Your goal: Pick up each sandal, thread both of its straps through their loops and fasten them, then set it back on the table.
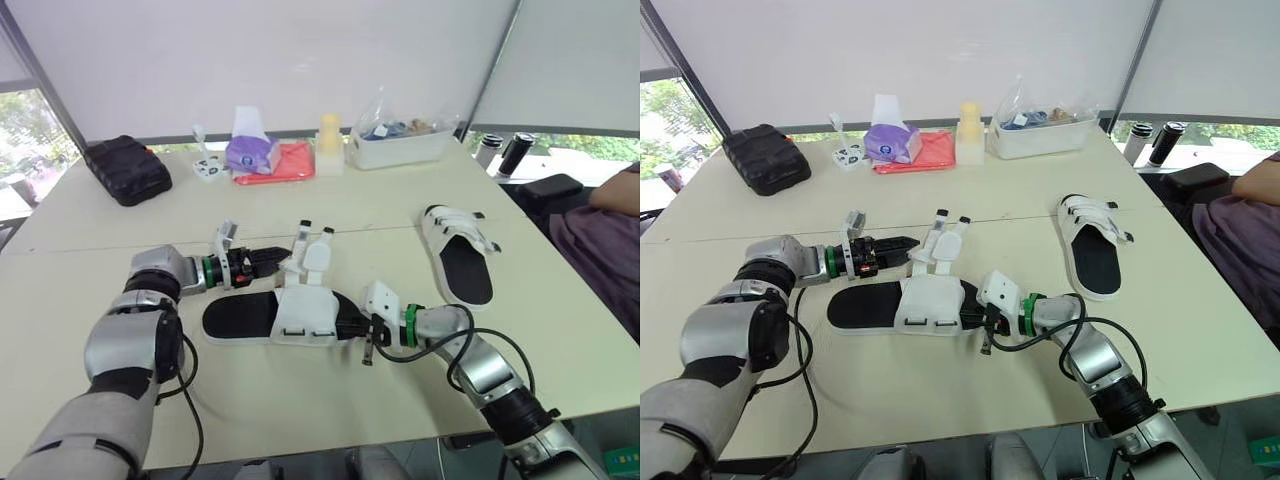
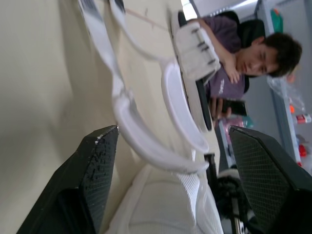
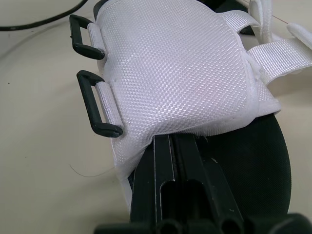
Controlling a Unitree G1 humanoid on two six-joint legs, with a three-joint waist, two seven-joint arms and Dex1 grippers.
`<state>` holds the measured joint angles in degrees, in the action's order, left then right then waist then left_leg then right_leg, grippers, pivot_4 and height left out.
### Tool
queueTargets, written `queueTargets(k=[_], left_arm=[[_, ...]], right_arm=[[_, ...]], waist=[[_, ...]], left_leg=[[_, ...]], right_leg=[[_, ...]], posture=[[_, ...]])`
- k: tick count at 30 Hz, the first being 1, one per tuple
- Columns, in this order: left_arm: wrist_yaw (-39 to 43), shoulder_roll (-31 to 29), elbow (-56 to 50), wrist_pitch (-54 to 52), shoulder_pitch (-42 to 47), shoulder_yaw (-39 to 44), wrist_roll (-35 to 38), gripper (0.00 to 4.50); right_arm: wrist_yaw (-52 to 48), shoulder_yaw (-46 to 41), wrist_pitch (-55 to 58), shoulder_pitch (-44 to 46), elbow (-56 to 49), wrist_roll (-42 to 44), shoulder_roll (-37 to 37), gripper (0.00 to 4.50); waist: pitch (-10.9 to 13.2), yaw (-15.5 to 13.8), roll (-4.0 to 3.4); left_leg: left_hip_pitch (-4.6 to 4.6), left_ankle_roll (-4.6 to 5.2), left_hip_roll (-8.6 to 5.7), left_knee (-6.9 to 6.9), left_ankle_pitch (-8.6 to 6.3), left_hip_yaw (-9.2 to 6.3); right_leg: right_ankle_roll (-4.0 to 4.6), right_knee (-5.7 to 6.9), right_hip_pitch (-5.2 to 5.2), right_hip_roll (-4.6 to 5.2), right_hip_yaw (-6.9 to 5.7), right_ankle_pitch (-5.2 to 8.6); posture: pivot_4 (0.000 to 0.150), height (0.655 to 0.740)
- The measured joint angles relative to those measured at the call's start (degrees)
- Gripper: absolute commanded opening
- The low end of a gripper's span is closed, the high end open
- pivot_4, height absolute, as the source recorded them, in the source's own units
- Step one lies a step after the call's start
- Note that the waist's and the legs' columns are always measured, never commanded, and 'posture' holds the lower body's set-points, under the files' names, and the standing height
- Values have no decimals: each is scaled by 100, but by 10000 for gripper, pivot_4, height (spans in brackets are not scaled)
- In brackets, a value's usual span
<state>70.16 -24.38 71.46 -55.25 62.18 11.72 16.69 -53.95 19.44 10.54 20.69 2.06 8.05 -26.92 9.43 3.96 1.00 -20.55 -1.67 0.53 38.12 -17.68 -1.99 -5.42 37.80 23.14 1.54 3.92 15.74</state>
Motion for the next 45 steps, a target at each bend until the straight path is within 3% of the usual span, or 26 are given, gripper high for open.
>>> queueTargets(k=[4,8,11,16,17,26,33,38,45], left_arm=[[-18,178,6,-45,-103,-65,-30,38019],[-578,438,118,143,-72,349,127,38019],[-1015,585,224,388,-31,698,287,29078],[-1416,775,335,681,82,968,397,3902],[-1432,784,344,706,97,992,401,493],[-982,691,333,866,156,973,389,493],[150,665,-1099,1403,-178,165,203,493],[-172,694,-2285,1143,-722,128,487,493],[-976,469,-1784,507,-723,564,904,493]], right_arm=[[-6,-9,-50,2,28,0,-6,0],[-4,-9,-84,-3,41,-10,-7,0],[2,-9,-91,4,46,-49,-6,0],[8,2,-116,2,47,-53,-5,0],[13,6,-128,-5,47,-53,-5,0],[37,11,-163,-31,55,-59,-2,0],[29,56,-352,34,210,-61,5,0],[-4,73,-483,75,313,-61,5,0],[-39,121,-606,173,462,-106,45,0]], waist=[[-1,-12,4],[-3,-21,5],[-4,-27,7],[-4,-9,9],[-4,-7,9],[-4,-4,10],[-2,6,12],[2,1,19],[4,9,22]], left_leg=[[0,0,0,0,0,0],[6,0,2,0,0,-2],[17,0,2,0,0,-3],[15,0,2,0,0,-2],[14,0,2,-2,0,-2],[14,0,2,-3,0,-2],[13,-1,7,-7,1,0],[11,-1,16,-8,1,-1],[13,-1,16,-8,0,-1]], right_leg=[[0,-1,-2,2,0,0],[0,-4,-8,4,0,0],[0,-4,-19,5,-1,0],[-1,-7,-18,3,-1,0],[-1,-7,-17,3,-1,0],[-1,-11,-17,1,-2,0],[0,-12,-16,1,1,0],[0,-12,-12,1,2,-1],[0,-12,-12,-2,1,-1]], posture=[[1500,7400],[1500,7400],[1500,7400],[1500,7400],[1500,7400],[1500,7400],[1500,7400],[1500,7400],[1500,7400]])
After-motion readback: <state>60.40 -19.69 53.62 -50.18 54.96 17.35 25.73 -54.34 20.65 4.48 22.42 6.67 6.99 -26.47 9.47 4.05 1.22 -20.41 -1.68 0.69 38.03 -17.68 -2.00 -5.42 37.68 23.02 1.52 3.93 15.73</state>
